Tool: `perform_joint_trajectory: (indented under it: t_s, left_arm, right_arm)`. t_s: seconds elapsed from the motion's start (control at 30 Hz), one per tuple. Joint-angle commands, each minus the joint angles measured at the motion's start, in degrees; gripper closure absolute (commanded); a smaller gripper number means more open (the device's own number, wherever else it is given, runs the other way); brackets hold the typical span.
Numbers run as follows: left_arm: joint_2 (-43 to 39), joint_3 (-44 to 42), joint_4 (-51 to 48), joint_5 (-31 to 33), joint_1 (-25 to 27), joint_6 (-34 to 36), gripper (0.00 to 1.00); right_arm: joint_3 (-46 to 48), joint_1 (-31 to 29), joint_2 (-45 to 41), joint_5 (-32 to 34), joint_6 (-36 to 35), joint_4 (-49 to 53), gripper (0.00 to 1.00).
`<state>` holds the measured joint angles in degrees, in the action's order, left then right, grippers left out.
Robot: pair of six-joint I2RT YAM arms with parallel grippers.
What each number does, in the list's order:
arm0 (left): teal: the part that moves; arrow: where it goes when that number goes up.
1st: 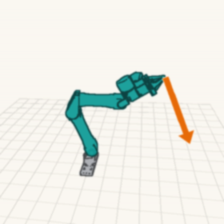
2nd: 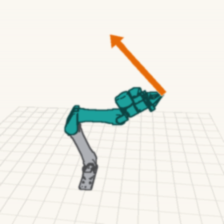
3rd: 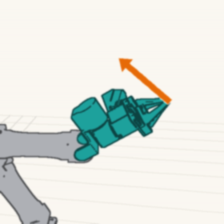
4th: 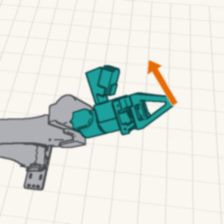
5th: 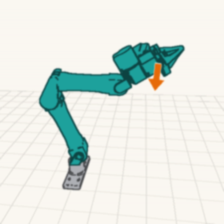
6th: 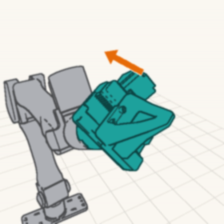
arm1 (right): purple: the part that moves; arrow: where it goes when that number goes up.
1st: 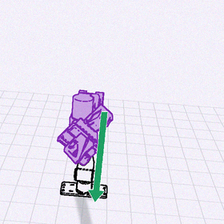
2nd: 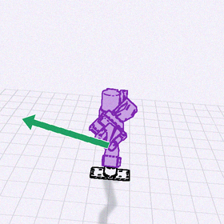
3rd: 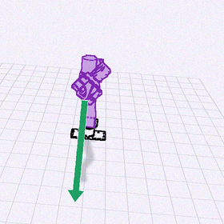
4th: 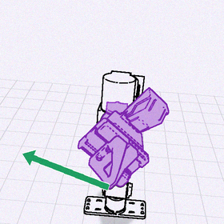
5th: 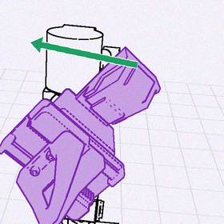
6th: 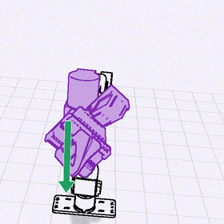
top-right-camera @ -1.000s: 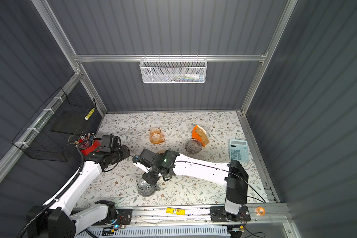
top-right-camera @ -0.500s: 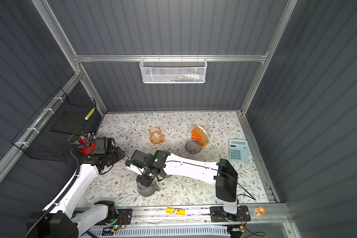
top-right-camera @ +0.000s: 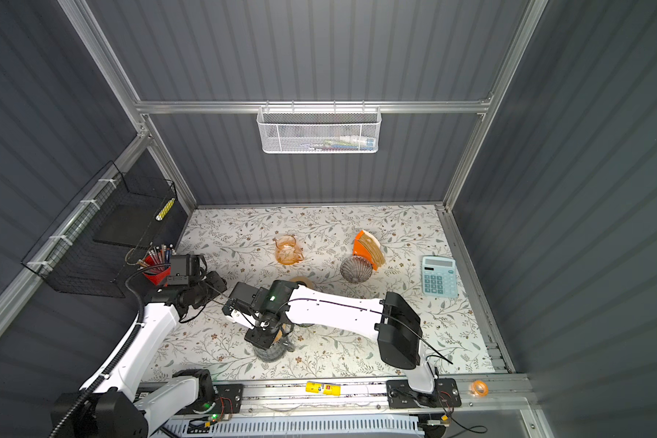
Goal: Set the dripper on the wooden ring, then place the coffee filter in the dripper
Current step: 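Lower the wooden ring stand onto the clear glass pitcher and open the right gripper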
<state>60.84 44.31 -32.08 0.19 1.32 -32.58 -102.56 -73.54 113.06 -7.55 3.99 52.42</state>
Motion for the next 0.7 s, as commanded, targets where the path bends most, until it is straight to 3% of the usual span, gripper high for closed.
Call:
perform_joint_trajectory:
  t_s: [0.0, 0.67]
  left_arm:
    - [-1.2, -0.8, 0.2, -1.5, -0.5, 1.4, 0.53]
    - [-2.0, -1.3, 0.4, -3.1, -1.0, 1.5, 0.53]
  right_arm:
    - [-2.0, -0.5, 0.8, -1.0, -0.6, 1.9, 0.73]
    - [-4.1, -0.6, 5.5, -0.1, -0.5, 1.8, 0.7]
